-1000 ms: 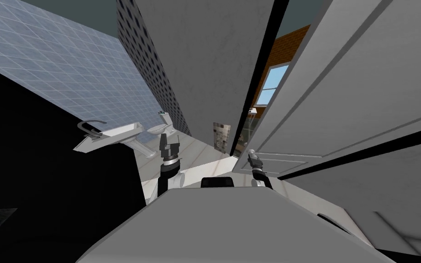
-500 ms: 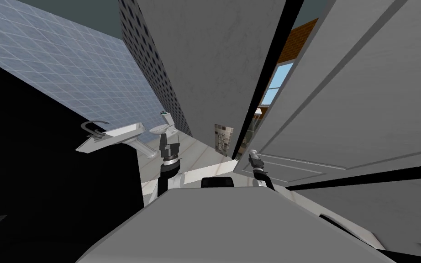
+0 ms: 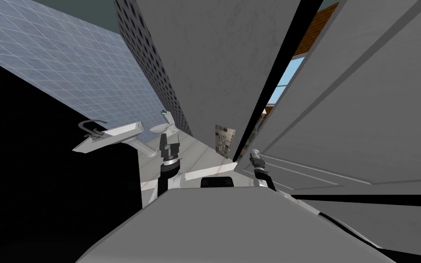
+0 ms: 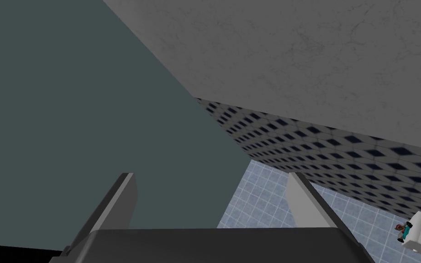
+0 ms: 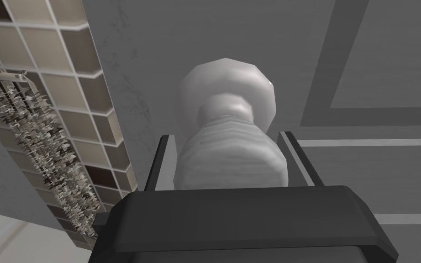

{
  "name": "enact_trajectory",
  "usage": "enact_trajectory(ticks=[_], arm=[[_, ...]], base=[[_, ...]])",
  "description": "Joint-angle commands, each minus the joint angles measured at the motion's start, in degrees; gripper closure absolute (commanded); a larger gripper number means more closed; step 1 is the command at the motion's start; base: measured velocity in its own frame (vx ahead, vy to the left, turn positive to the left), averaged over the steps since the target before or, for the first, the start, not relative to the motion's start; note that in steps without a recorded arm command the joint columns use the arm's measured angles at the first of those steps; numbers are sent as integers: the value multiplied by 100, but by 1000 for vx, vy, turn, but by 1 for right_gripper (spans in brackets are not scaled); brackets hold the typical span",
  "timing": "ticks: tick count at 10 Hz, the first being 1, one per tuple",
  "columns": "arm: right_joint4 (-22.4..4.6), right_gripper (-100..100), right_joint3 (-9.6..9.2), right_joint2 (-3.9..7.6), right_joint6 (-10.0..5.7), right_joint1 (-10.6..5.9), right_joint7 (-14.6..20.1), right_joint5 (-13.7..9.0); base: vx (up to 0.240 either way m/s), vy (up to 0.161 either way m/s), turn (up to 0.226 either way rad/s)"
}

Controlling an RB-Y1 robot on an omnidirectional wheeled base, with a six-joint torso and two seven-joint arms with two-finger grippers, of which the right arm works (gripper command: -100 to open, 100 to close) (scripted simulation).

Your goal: Pull the door open

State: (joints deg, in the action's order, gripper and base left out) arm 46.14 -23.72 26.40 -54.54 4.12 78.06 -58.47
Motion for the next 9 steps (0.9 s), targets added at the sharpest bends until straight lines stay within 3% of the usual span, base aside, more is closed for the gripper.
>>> enact_trajectory(ticks=[1, 9], arm=[[-15, 100, -14, -13, 13, 28, 1, -1], [-44, 100, -19, 5, 11, 14, 8, -10]], base=[[-176, -7, 65], [-242, -2, 64]])
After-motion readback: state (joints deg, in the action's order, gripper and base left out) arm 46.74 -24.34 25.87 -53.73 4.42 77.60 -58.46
